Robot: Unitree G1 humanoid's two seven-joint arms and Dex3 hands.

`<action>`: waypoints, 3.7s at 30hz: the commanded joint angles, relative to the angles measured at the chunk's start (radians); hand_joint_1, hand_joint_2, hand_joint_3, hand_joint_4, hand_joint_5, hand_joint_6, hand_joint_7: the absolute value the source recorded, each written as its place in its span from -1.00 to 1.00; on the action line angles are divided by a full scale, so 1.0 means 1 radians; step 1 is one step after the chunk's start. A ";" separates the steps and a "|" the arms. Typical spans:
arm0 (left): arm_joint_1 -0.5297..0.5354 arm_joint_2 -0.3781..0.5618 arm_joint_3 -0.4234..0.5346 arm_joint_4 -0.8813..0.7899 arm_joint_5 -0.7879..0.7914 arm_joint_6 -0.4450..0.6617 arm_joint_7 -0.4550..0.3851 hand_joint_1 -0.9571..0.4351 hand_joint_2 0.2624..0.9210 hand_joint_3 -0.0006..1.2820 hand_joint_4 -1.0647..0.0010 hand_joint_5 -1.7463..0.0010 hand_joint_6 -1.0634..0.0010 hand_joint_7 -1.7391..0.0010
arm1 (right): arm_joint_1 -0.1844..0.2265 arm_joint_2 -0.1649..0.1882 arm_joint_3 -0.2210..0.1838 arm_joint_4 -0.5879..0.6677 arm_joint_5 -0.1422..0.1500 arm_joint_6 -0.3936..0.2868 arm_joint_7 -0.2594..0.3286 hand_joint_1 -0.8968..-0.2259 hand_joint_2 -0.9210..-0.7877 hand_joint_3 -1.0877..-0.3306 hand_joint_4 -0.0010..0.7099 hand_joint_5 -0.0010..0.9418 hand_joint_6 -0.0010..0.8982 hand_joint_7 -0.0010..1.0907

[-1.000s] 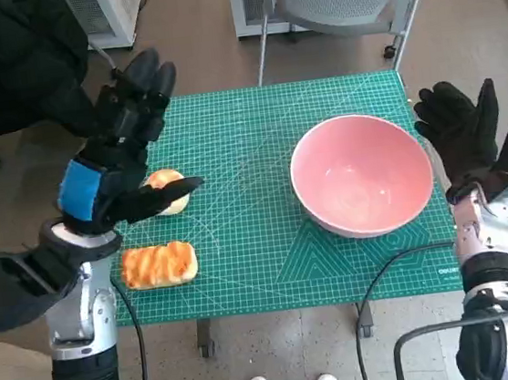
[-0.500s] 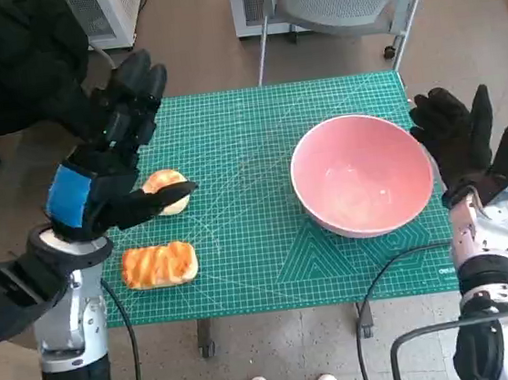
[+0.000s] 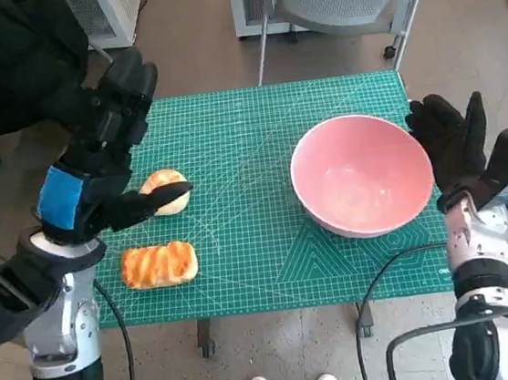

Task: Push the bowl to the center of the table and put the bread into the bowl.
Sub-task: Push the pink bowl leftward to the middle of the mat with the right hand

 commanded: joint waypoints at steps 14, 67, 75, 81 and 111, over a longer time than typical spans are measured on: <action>0.021 0.010 0.013 -0.046 -0.008 0.039 0.014 0.05 0.99 -0.93 1.00 1.00 1.00 0.72 | 0.075 0.041 0.215 -0.112 -0.235 -0.182 -0.184 0.29 -1.00 0.18 0.58 -0.82 0.25 -0.85; 0.059 0.011 0.021 -0.099 -0.003 0.054 0.036 0.05 -0.15 0.20 1.00 1.00 1.00 0.75 | -0.002 0.177 0.053 0.010 -0.064 0.000 -0.002 -0.35 -1.00 -0.62 0.05 -1.00 0.00 -0.99; 0.062 0.010 0.021 -0.101 -0.002 0.053 0.044 0.05 -0.16 0.21 1.00 1.00 1.00 0.75 | -0.011 0.187 0.071 0.008 -0.070 -0.001 0.007 -0.32 -1.00 -0.66 0.01 -1.00 -0.08 -1.00; 0.062 0.009 0.020 -0.101 -0.002 0.054 0.049 0.05 -0.16 0.21 1.00 1.00 1.00 0.75 | -0.021 0.191 0.081 0.008 -0.069 0.004 0.009 -0.35 -1.00 -0.66 0.01 -0.99 -0.09 -1.00; 0.071 0.011 0.028 -0.108 -0.008 0.056 0.059 0.05 -0.15 0.21 1.00 1.00 1.00 0.75 | -0.063 0.262 0.116 0.010 -0.078 0.014 -0.014 -0.38 -1.00 -0.61 -0.06 -0.99 -0.11 -1.00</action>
